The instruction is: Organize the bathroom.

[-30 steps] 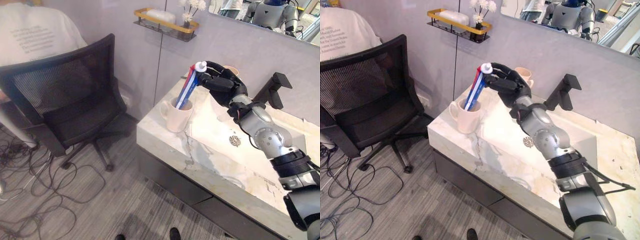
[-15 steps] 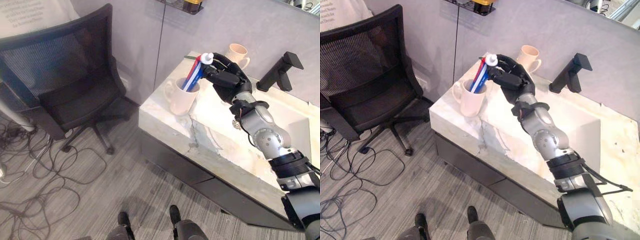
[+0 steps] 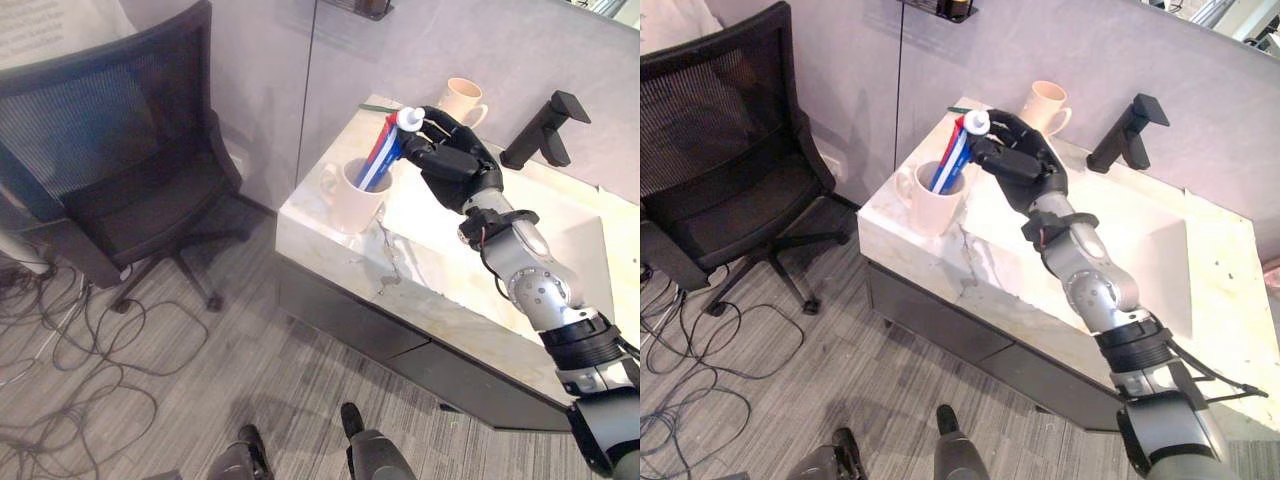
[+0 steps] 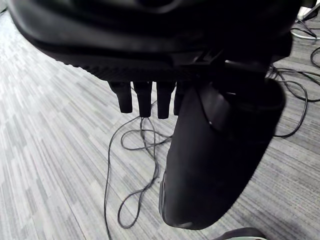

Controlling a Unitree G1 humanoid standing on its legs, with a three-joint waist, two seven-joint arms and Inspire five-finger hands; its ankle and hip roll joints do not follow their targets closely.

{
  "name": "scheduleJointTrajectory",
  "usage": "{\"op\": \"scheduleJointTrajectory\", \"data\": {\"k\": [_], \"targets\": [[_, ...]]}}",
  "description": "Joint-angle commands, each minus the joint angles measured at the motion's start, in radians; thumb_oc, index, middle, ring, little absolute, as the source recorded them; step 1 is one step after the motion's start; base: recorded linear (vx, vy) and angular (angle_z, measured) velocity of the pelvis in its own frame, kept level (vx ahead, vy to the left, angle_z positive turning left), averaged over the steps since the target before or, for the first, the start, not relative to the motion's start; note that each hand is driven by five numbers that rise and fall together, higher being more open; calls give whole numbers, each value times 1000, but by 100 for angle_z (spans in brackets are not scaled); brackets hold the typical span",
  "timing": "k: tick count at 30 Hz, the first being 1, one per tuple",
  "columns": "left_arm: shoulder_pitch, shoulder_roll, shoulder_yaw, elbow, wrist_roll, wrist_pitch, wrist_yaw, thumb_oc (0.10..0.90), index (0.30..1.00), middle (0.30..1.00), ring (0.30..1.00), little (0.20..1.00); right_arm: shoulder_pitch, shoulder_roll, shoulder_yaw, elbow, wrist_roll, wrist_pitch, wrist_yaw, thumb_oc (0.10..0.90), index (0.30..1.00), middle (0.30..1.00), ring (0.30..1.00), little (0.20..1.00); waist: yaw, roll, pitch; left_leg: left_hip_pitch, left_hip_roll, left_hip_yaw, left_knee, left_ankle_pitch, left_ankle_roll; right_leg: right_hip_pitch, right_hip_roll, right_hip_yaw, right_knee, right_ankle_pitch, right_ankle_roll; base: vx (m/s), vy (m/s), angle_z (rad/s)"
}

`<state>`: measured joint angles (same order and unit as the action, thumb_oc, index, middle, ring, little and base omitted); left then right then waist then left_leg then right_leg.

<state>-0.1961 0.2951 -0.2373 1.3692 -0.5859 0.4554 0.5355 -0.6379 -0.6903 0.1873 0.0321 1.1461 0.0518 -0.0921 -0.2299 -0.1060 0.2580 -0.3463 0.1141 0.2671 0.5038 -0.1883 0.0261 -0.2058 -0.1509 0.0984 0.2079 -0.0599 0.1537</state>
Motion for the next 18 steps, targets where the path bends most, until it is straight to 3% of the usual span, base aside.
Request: {"op": "scheduleJointTrajectory", "data": {"k": [1,18], "targets": [[48,30,-21,80,5,14,40,800,900,900,900,900,-82,48,-166,-82,20,-155,45,400,300,300,300,300,13,-23,-51,20,20,-84,64,-62,-33,-51,-12,-23,43,48,14,9,-72,-1],[44,37,-14,79,25,-19,34,800,900,900,900,900,-60,63,-179,-108,7,-169,64,400,300,300,300,300,15,-8,-25,-5,10,-80,47,-44,-38,-66,-14,-39,28,56,11,-30,-14,0]]}}
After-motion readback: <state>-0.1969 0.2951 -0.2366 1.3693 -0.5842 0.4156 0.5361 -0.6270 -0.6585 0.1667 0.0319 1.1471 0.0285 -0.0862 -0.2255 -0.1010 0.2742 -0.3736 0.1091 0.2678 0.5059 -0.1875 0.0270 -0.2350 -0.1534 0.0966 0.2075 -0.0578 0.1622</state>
